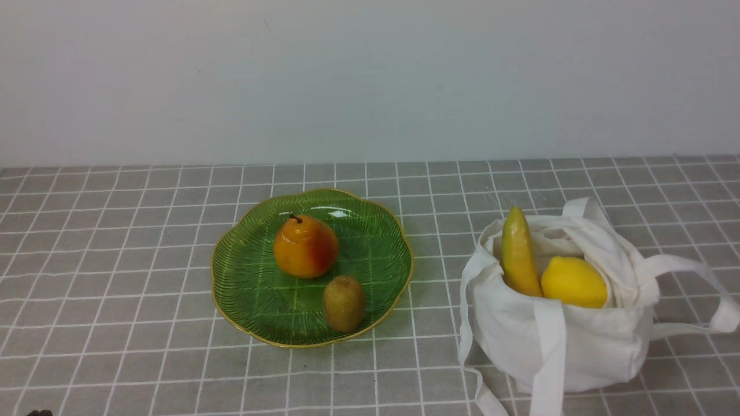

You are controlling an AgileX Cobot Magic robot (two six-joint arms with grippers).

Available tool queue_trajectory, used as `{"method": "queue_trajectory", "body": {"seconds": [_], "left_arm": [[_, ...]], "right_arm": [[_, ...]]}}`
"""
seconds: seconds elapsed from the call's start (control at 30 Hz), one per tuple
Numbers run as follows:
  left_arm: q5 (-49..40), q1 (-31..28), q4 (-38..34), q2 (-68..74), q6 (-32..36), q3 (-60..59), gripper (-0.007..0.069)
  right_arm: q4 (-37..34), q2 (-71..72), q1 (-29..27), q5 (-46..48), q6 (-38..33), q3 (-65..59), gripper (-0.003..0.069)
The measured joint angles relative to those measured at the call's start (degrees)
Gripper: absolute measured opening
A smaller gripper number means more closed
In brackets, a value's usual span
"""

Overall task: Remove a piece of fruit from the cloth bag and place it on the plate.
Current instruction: Use the right arm to grab a lemon from the bag

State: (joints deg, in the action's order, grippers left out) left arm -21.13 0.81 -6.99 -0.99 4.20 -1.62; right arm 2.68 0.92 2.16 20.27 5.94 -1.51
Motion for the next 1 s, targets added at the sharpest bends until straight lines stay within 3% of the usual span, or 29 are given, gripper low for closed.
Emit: {"method": "queue_trajectory", "body": {"seconds": [0.87,1.0], "left_arm": [[0.0,0.0,0.0,0.0,0.0,0.0,-0.0008],[0.0,0.0,0.0,0.0,0.0,0.0,-0.0008]], "right_arm": [[0.0,0.0,0.0,0.0,0.0,0.0,-0.0013],[-7.12,0.0,0.0,-1.89,2.33,-0.19,-0.0013]]}}
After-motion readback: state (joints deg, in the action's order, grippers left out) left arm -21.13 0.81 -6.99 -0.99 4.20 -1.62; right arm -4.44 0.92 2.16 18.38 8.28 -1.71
